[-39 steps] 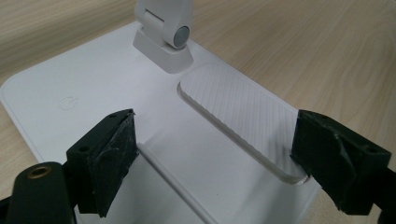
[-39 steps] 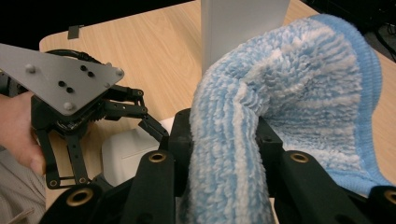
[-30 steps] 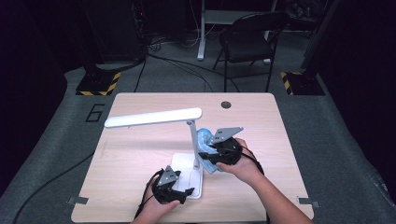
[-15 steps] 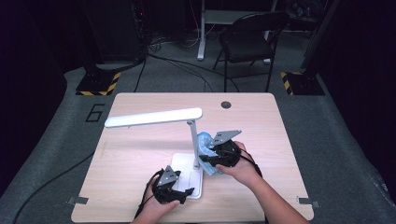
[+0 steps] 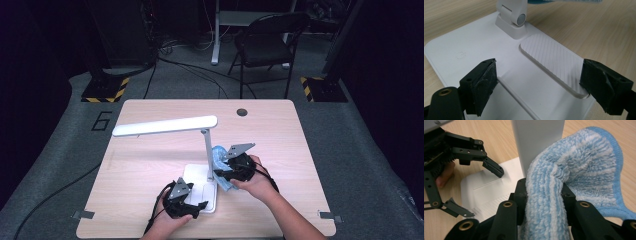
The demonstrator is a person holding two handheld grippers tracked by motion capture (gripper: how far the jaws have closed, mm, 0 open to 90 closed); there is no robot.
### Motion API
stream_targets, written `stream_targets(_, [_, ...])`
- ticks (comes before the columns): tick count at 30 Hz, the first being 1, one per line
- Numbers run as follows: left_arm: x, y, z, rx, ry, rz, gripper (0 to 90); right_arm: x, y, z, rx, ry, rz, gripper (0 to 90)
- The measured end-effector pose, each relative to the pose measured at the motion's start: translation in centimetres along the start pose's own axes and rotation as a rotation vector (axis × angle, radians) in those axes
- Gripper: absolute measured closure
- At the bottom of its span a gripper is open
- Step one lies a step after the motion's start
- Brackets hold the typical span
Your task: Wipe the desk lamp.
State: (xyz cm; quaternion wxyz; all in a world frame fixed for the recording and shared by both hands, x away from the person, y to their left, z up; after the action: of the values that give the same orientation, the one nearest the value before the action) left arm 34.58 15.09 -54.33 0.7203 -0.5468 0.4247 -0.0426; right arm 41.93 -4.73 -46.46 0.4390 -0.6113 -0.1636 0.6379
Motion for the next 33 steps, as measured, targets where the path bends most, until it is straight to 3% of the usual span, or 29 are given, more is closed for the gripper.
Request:
stream_targets(9, [0.0, 0.0, 0.0, 0.008, 0.000, 0.002, 14.2, 1.1, 1.1, -0.5, 0.046, -0.004, 0.014, 67.0])
stream_targets(10, [0.0, 0.0, 0.0, 0.008, 0.000, 0.001, 14.2, 1.2, 1.2, -0.7, 0.027, -0.004, 0.016, 67.0])
stream_targets(12, [0.0, 0.0, 0.0, 0.001, 0.000, 0.002, 14.2, 1.4, 1.4, -0.6, 0.053, 0.007, 0.008, 67.0])
stream_targets(21, [0.0, 0.0, 0.0, 0.004, -0.001, 0.000, 14.2, 2.1, 2.5, -0.7, 0.057, 0.021, 0.037, 67.2])
stream_targets(23, [0.0, 0.0, 0.0, 0.004, -0.002, 0.000, 14.2, 2.3, 2.7, -0.5, 0.085, 0.026, 0.022, 67.2])
stream_targets(24, [0.0, 0.0, 0.0, -0.003, -0.001, 0.000, 14.2, 2.2, 2.7, -0.6, 0.072, 0.023, 0.016, 67.3])
stream_targets(28, [0.0, 0.0, 0.0, 0.000, -0.010, -0.008, 14.3, 1.9, 3.1, -0.6, 0.103, 0.026, 0.011, 67.4])
stream_targets(29, [0.0, 0.0, 0.0, 0.002, -0.010, -0.008, 14.3, 1.7, 3.3, -0.7, 0.086, 0.035, 0.008, 67.4])
stream_targets(33, [0.0, 0.0, 0.0, 0.001, -0.010, -0.008, 14.3, 0.9, 3.7, -0.6, 0.118, 0.043, 0.003, 67.4])
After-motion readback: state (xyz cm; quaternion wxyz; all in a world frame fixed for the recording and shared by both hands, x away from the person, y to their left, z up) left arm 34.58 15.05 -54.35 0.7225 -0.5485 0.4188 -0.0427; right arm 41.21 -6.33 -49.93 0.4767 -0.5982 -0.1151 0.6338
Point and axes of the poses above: each handheld gripper's, and its own axes: x roughly forward along the jaws, y roughly out of its underside, z roughly to its left, the point moved 3 cm from there along x, roughly forward along the jaws, and after that the axes turned 13 degrees about -y, right-handed, at the moved point
